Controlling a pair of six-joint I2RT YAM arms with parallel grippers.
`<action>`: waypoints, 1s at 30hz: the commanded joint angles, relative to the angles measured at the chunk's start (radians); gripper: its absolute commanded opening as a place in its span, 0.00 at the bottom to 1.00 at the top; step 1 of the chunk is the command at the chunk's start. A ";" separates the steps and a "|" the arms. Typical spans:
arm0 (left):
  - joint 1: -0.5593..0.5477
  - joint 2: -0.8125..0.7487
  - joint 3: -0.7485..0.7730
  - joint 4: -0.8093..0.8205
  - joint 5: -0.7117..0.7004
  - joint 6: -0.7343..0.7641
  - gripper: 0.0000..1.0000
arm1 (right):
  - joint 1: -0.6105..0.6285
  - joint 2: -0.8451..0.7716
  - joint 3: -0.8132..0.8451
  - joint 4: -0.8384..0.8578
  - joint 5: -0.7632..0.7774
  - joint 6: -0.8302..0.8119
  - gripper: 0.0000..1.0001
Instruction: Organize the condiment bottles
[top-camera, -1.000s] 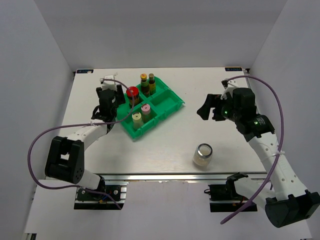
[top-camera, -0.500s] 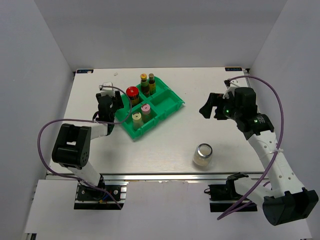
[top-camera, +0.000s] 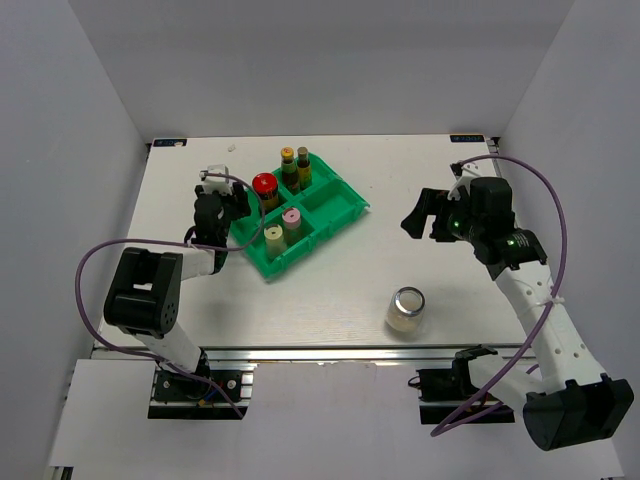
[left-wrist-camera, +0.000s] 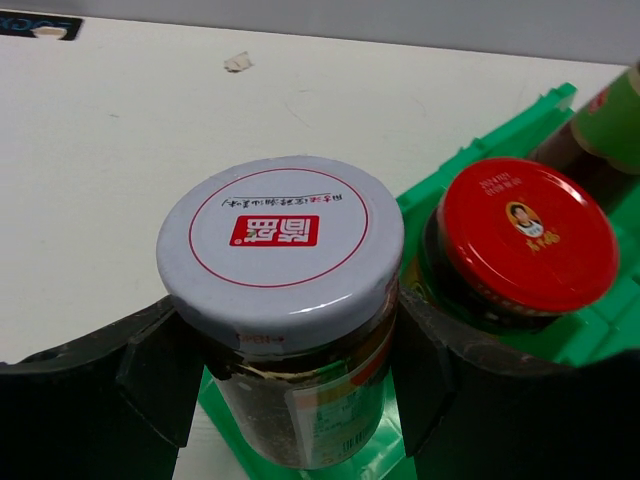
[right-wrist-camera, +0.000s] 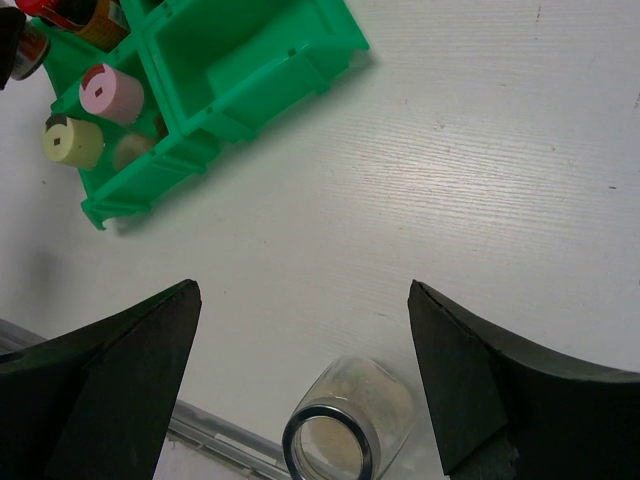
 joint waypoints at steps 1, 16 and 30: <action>0.001 -0.004 0.045 0.057 0.117 -0.001 0.00 | -0.009 -0.018 -0.012 0.033 -0.013 -0.003 0.89; 0.001 0.068 0.091 -0.029 0.147 0.025 0.18 | -0.020 -0.033 -0.038 0.038 -0.023 0.000 0.90; 0.001 0.008 0.074 -0.085 0.111 -0.019 0.62 | -0.024 -0.048 -0.050 0.036 -0.038 0.005 0.89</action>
